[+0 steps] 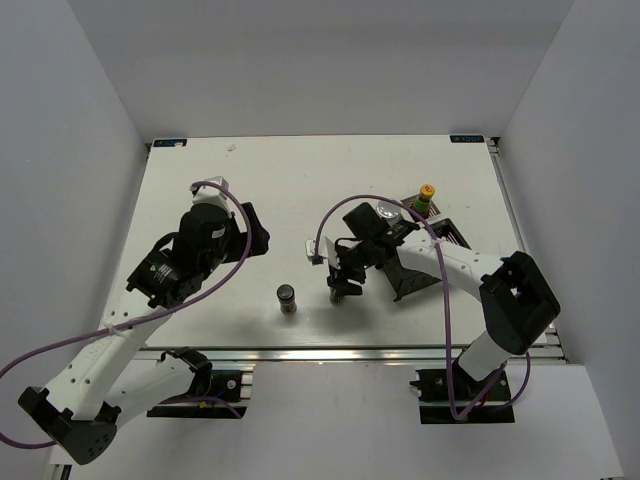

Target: Organize the condiment bottles

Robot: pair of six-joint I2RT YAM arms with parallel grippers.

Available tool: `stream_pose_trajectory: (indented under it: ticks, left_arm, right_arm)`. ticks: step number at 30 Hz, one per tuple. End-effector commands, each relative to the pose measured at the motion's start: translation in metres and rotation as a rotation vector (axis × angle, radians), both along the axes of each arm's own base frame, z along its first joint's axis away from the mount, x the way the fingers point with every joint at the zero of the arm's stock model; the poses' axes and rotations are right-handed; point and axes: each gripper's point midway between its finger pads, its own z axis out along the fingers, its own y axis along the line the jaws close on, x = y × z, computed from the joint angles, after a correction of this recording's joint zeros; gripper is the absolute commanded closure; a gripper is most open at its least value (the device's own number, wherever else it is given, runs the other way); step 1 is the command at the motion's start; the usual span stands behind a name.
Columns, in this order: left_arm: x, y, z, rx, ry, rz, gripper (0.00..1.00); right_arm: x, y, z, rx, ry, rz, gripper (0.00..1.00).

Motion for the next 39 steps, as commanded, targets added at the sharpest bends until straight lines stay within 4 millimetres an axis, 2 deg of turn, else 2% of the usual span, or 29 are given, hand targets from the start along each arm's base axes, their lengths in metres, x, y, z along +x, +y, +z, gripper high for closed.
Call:
stream_pose_trajectory:
  ticks: [1, 9, 12, 13, 14, 17, 19, 22, 23, 26, 29, 30, 34, 35, 39]
  left_arm:
    - [-0.005, 0.003, -0.007, 0.013, 0.022, 0.002, 0.02]
    - [-0.012, 0.001, -0.014, 0.034, 0.057, -0.045, 0.02]
    - [-0.013, -0.002, -0.015, 0.031, 0.062, -0.063, 0.02]
    - [-0.014, -0.004, -0.016, 0.030, 0.066, -0.074, 0.02]
    - [-0.014, -0.009, -0.015, 0.022, 0.064, -0.099, 0.02]
    - [-0.017, -0.017, -0.021, 0.012, 0.075, -0.153, 0.02]
    - [-0.020, -0.026, -0.025, -0.003, 0.088, -0.202, 0.02]
    - [-0.023, -0.034, -0.034, -0.008, 0.119, -0.252, 0.02]
    - [-0.023, -0.036, -0.035, -0.009, 0.123, -0.259, 0.02]
    - [-0.021, -0.040, -0.039, -0.003, 0.134, -0.276, 0.02]
    - [-0.019, -0.049, -0.041, -0.019, 0.139, -0.315, 0.02]
    - [-0.019, -0.050, -0.045, -0.019, 0.147, -0.320, 0.02]
    - [-0.016, -0.057, -0.051, -0.021, 0.154, -0.342, 0.02]
    - [-0.014, -0.060, -0.052, -0.021, 0.155, -0.353, 0.02]
    - [-0.010, -0.064, -0.057, -0.004, 0.167, -0.375, 0.02]
  right_arm:
    - [0.006, 0.011, 0.015, 0.047, -0.040, 0.027, 0.33]
    - [0.002, 0.003, 0.016, 0.038, -0.057, 0.034, 0.44]
    - [0.000, 0.003, 0.022, 0.045, -0.058, 0.041, 0.62]
    - [-0.001, 0.003, 0.025, 0.047, -0.057, 0.041, 0.72]
    - [-0.003, 0.003, 0.029, 0.052, -0.056, 0.047, 0.78]
    - [-0.003, 0.005, 0.052, 0.094, -0.082, 0.042, 0.93]
    - [-0.003, 0.007, 0.079, 0.141, -0.087, 0.019, 1.00]
    - [-0.005, 0.003, 0.112, 0.181, -0.043, -0.042, 1.00]
    - [-0.002, 0.004, 0.132, 0.212, -0.056, -0.061, 1.00]
    - [0.004, -0.009, 0.163, 0.241, -0.045, -0.157, 1.00]
    - [0.018, -0.030, 0.188, 0.273, -0.048, -0.282, 1.00]
    - [0.027, -0.045, 0.197, 0.291, -0.061, -0.341, 1.00]
    - [0.048, -0.092, 0.206, 0.306, -0.087, -0.528, 1.00]
    - [0.054, -0.109, 0.211, 0.307, -0.119, -0.587, 1.00]
    - [0.062, -0.144, 0.209, 0.285, -0.178, -0.703, 1.00]
